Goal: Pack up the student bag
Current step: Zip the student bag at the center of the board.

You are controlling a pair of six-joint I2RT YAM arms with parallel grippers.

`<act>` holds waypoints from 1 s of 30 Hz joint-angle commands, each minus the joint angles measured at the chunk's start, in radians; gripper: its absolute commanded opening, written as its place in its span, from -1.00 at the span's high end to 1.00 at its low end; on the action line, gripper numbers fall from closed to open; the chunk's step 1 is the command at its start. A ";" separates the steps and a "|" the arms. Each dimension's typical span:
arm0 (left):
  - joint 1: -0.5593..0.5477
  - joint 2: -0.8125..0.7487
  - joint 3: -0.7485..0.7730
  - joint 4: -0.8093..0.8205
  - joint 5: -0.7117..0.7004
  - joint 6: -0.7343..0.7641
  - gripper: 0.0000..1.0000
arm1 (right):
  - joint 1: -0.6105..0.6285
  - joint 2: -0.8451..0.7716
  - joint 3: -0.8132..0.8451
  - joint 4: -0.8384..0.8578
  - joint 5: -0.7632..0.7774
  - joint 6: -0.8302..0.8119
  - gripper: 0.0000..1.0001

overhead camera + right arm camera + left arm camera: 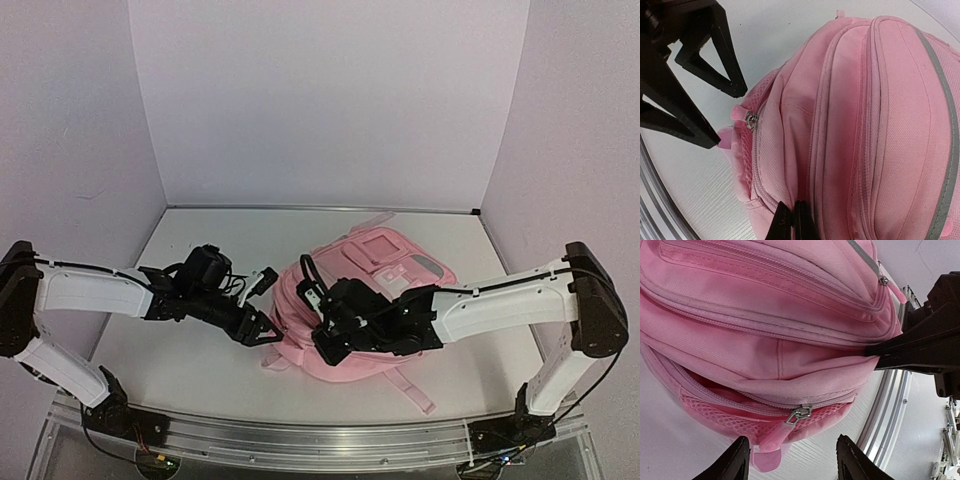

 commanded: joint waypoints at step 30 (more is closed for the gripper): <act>-0.049 0.103 0.109 -0.046 -0.249 0.100 1.00 | -0.014 -0.067 -0.019 0.063 -0.005 0.031 1.00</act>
